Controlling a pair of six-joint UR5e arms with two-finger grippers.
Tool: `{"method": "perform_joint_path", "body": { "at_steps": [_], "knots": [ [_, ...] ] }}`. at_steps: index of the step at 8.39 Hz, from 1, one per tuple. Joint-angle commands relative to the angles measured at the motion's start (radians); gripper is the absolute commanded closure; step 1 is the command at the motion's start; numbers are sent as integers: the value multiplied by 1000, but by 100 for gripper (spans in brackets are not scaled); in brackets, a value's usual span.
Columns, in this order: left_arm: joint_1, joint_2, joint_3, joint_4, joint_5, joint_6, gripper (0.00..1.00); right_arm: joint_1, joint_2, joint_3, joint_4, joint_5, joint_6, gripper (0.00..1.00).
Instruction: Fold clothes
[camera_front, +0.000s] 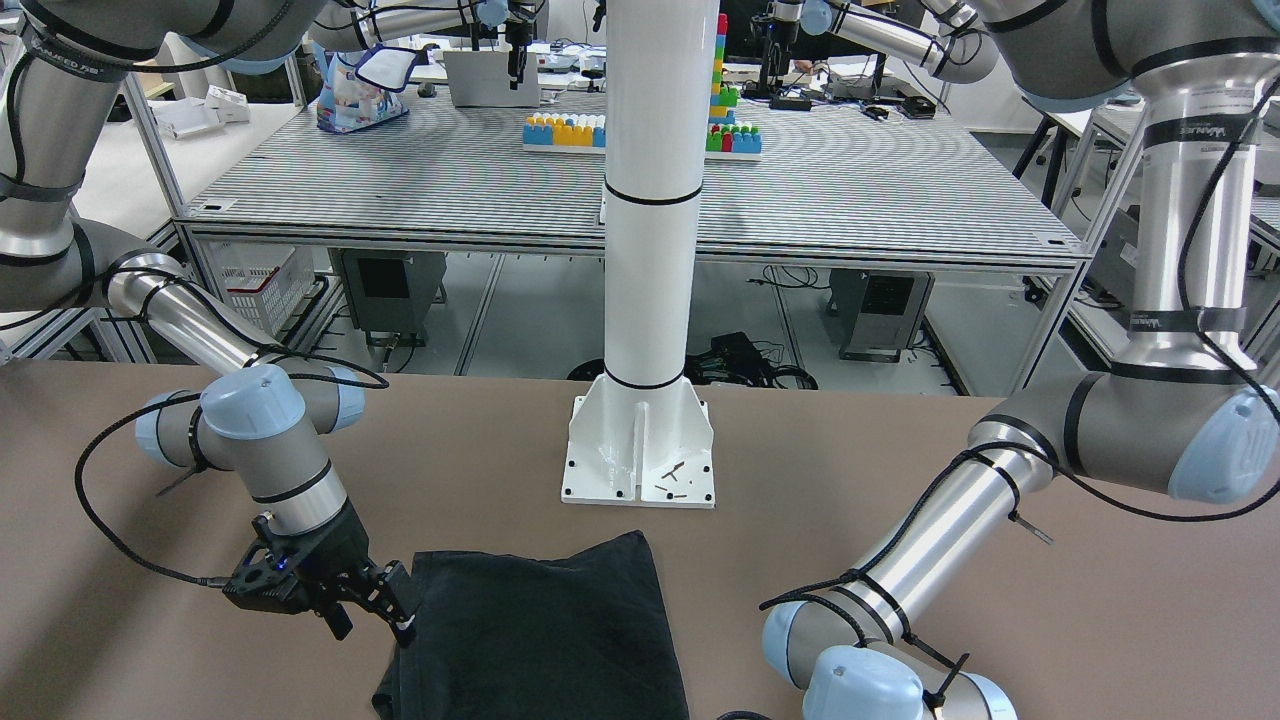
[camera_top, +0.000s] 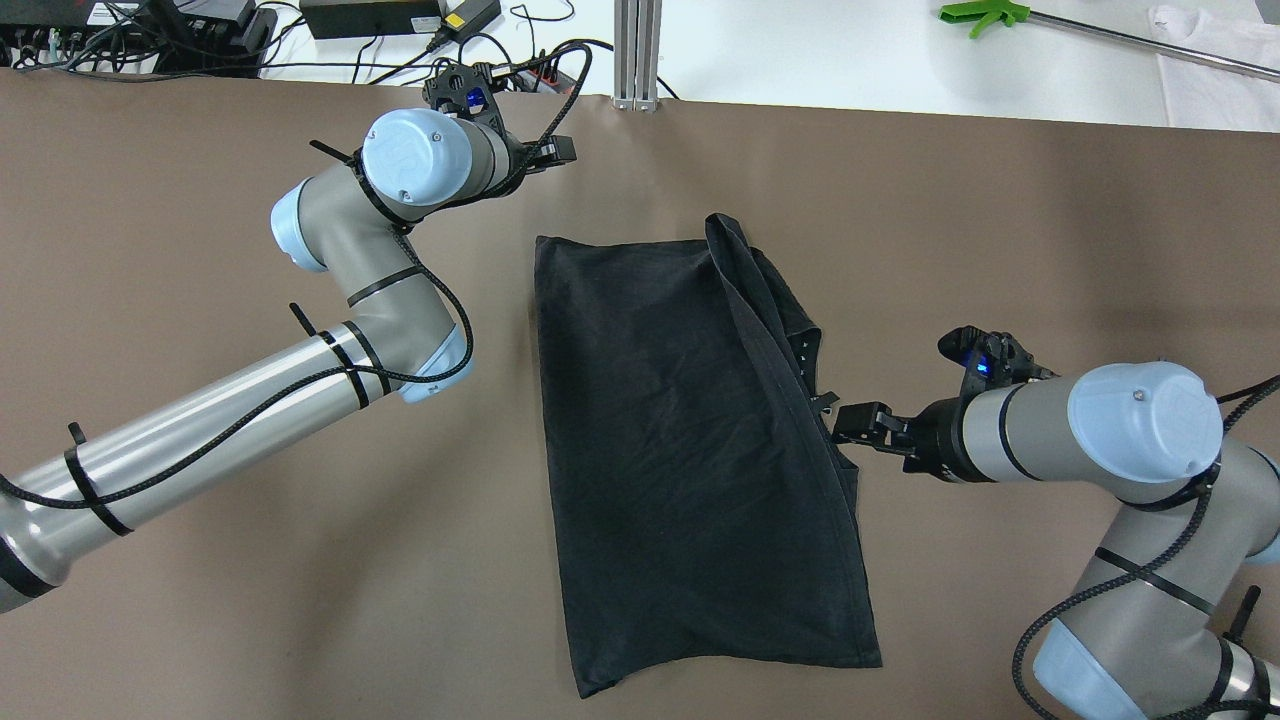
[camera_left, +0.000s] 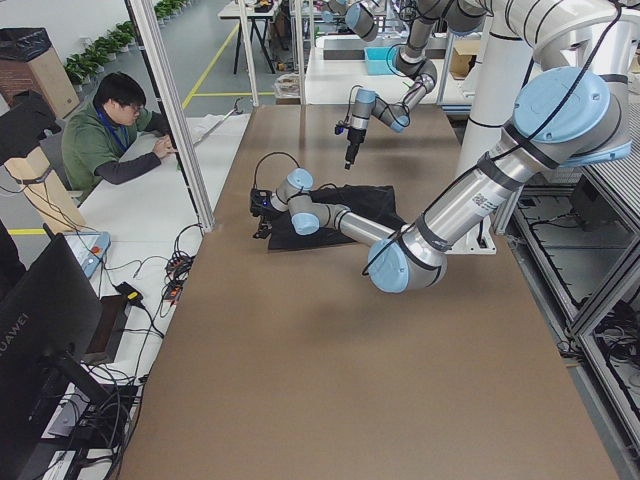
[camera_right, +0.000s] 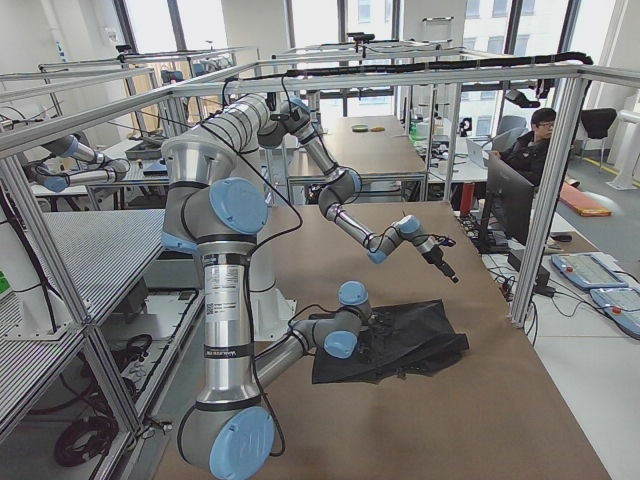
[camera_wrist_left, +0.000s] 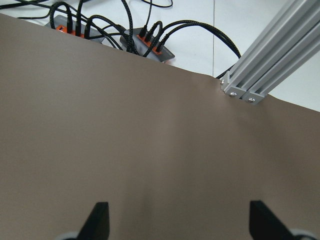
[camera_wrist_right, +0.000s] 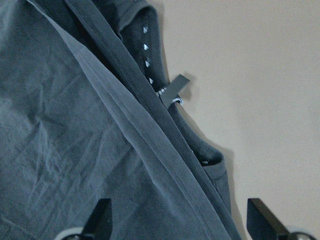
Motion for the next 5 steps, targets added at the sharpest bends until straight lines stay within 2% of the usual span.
{"method": "perform_joint_path", "body": {
  "at_steps": [1, 2, 3, 4, 5],
  "knots": [
    [-16, 0, -7, -4, -55, 5, 0, 4, 133, -85, 4, -216, -229, 5],
    [-22, 0, -7, -5, -57, 5, 0, 2, 206, -159, 5, -273, -306, 5],
    [-27, 0, -7, -5, -57, 5, 0, 4, 262, -214, 4, -280, -342, 5],
    [-36, 0, -8, -5, -66, 8, 0, 4, 335, -292, 2, -334, -342, 5],
    [-56, 0, -8, -6, -106, 33, 0, 4, 424, -407, 5, -376, -345, 5]
  ]
}}
